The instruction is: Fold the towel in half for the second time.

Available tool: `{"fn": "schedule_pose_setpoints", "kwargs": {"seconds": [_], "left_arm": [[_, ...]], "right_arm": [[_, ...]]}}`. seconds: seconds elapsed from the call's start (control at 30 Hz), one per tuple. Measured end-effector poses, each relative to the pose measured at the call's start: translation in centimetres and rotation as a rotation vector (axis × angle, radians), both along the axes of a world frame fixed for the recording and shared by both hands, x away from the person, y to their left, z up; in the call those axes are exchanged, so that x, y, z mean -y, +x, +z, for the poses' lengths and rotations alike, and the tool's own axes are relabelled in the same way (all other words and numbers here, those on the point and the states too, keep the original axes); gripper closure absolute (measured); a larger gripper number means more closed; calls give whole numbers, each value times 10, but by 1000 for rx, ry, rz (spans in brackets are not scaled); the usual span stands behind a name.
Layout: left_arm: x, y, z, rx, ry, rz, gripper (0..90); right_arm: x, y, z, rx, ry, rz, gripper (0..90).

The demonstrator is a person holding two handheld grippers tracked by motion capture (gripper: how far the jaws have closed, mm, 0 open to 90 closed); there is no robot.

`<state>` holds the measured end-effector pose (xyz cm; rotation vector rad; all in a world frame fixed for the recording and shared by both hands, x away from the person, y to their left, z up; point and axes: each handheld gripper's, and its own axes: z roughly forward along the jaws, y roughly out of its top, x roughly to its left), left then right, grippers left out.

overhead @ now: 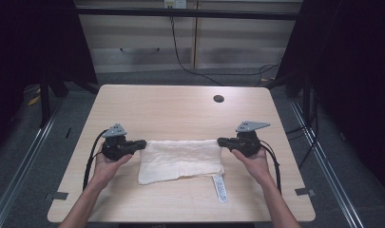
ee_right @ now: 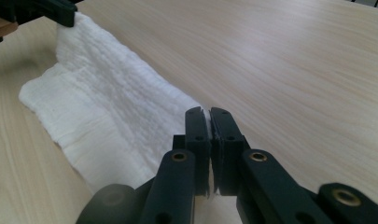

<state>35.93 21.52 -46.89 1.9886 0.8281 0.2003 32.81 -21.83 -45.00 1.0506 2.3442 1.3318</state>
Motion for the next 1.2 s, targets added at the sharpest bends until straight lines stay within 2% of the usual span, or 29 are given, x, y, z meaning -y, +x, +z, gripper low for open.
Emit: {"fn": "schedule_pose_setpoints", "kwargs": {"seconds": [0.2, 0.6, 0.67, 0.93, 1.2], "left_arm": [[2, 3, -7, -15, 14, 12, 856], [-1, 6, -8, -23, 0, 37, 857], [-1, 6, -8, -21, -8, 37, 857], [-2, 5, -7, -15, -10, 42, 857], [-1, 5, -6, -18, -28, 36, 856]], "right_arm": [[-4, -10, -3, -10, -14, 36, 868], [-13, -28, -9, -29, -46, 103, 866], [-14, -31, -11, -51, -49, 120, 863], [-24, -39, -23, -94, -91, 167, 864], [-31, -38, -36, -145, -119, 194, 863]]}}
